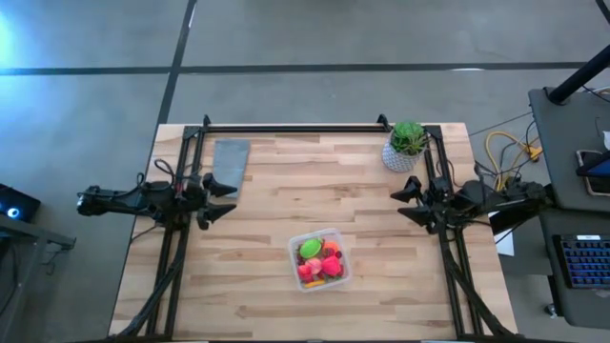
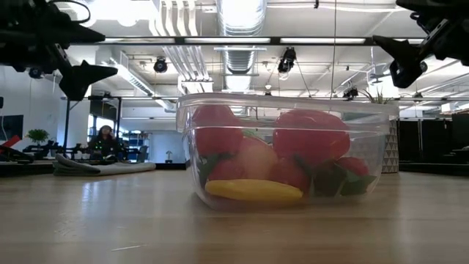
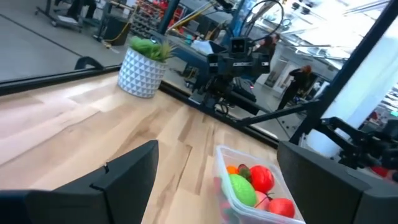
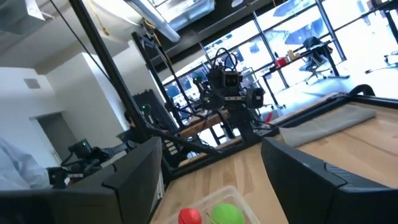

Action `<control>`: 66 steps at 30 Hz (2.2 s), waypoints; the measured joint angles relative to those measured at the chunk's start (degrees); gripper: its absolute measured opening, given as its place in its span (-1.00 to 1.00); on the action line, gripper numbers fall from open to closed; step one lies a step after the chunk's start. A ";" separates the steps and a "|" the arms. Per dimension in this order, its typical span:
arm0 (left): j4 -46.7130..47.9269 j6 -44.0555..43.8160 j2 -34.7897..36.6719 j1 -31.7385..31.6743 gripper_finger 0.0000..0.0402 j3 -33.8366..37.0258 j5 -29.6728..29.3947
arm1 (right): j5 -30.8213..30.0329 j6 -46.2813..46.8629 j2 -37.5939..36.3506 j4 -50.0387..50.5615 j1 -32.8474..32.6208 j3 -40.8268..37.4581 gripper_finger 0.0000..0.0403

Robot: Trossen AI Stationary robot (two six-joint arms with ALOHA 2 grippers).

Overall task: Pick and placing Produce into tupperware
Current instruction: Return to Home Position

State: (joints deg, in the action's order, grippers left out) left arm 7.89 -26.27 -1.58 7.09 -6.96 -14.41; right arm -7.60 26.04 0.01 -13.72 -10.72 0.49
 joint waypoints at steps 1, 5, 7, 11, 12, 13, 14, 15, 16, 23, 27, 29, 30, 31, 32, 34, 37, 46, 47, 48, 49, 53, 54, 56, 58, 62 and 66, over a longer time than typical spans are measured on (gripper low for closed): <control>0.00 -0.03 -0.01 0.00 0.56 0.12 -0.47 | 0.00 -0.32 0.01 0.09 0.00 0.00 0.34; 0.37 -0.36 0.01 0.00 0.56 0.77 -2.99 | 0.00 -1.66 0.00 1.62 0.00 0.00 0.35; 0.74 -0.97 -0.32 0.00 0.56 0.87 -4.51 | 0.00 -2.33 0.06 1.98 0.00 0.00 0.34; 1.81 -2.80 -0.52 0.00 0.56 0.88 -6.67 | -0.02 -3.63 0.03 3.31 0.00 0.02 0.32; 1.93 -2.78 -0.51 0.00 0.56 0.88 -6.75 | -0.10 -3.65 0.03 3.87 0.00 0.02 0.32; 2.14 -2.22 -0.51 -0.01 0.56 0.88 -6.75 | -0.31 -3.64 0.03 4.58 0.00 0.02 0.32; 2.19 -1.33 -0.51 -0.02 0.56 0.88 -6.73 | -1.09 -3.61 0.04 5.58 0.00 0.02 0.32; 2.17 -0.22 -0.51 -0.02 0.56 0.88 -6.75 | -2.08 -3.62 0.09 6.86 0.00 0.02 0.32; 2.13 0.90 -0.54 -0.02 0.56 0.88 -6.73 | -3.27 -3.62 0.14 8.22 0.00 0.02 0.33; 2.17 7.50 -0.79 -0.02 0.56 0.90 -6.74 | -9.06 -3.58 1.84 11.02 0.02 0.09 0.34; 2.07 8.71 -0.77 -0.02 0.56 0.90 -6.69 | -8.98 -3.58 2.70 11.03 0.00 0.09 0.32; 2.05 8.69 -0.75 -0.02 0.56 0.90 -6.71 | -8.98 -3.58 2.82 11.05 0.00 0.09 0.32; 2.05 8.69 -0.77 -0.02 0.56 0.90 -6.69 | -8.98 -3.58 2.82 11.05 0.00 0.09 0.32; 2.05 8.71 -0.79 0.00 0.56 0.90 -6.69 | -8.98 -3.58 2.80 11.05 0.00 0.09 0.32; 2.05 8.70 -0.79 -0.01 0.56 0.90 -6.69 | -8.98 -3.58 2.80 11.05 0.00 0.09 0.33; 2.04 8.71 -0.79 -0.01 0.56 0.90 -6.69 | -8.98 -3.58 2.78 11.05 0.00 0.09 0.34; 2.04 8.71 -0.75 -0.02 0.56 0.90 -6.69 | -8.98 -3.58 2.78 11.05 0.00 0.09 0.35; 2.02 8.71 -0.79 -0.01 0.56 0.90 -6.69 | -8.96 -3.58 2.78 11.07 0.00 0.09 0.32; 2.02 8.71 -0.79 -0.02 0.56 0.90 -6.69 | -8.96 -3.57 2.78 11.07 0.00 0.09 0.32; 2.02 8.70 -0.79 0.00 0.56 0.90 -6.69 | -8.96 -3.56 2.78 11.07 0.00 0.09 0.33; 2.02 8.71 -0.79 -0.02 0.56 0.90 -6.69 | -8.96 -3.58 2.78 11.07 0.00 0.09 0.33; 2.02 8.70 -0.79 -0.01 0.56 0.90 -6.69 | -8.96 -3.56 2.78 11.07 0.00 0.09 0.35; 2.02 8.71 -0.79 -0.02 0.56 0.90 -6.69 | -8.96 -3.56 2.78 11.07 0.00 0.09 0.35; 2.02 8.71 -0.79 0.00 0.56 0.90 -6.68 | -8.96 -3.56 2.78 11.09 0.00 0.09 0.34; 2.02 8.69 -0.79 -0.02 0.56 0.90 -6.67 | -8.95 -3.57 2.78 11.09 0.00 0.09 0.33; 2.02 8.69 -0.79 -0.01 0.56 0.90 -6.67 | -8.94 -3.56 2.78 11.09 0.00 0.09 0.32; 2.02 8.70 -0.79 -0.01 0.56 0.90 -6.67 | -8.94 -3.56 2.78 11.09 0.00 0.09 0.33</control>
State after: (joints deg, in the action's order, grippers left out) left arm 9.91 -17.57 -2.37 7.08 -6.07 -21.08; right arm -16.53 22.48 2.79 -2.63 -10.72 0.58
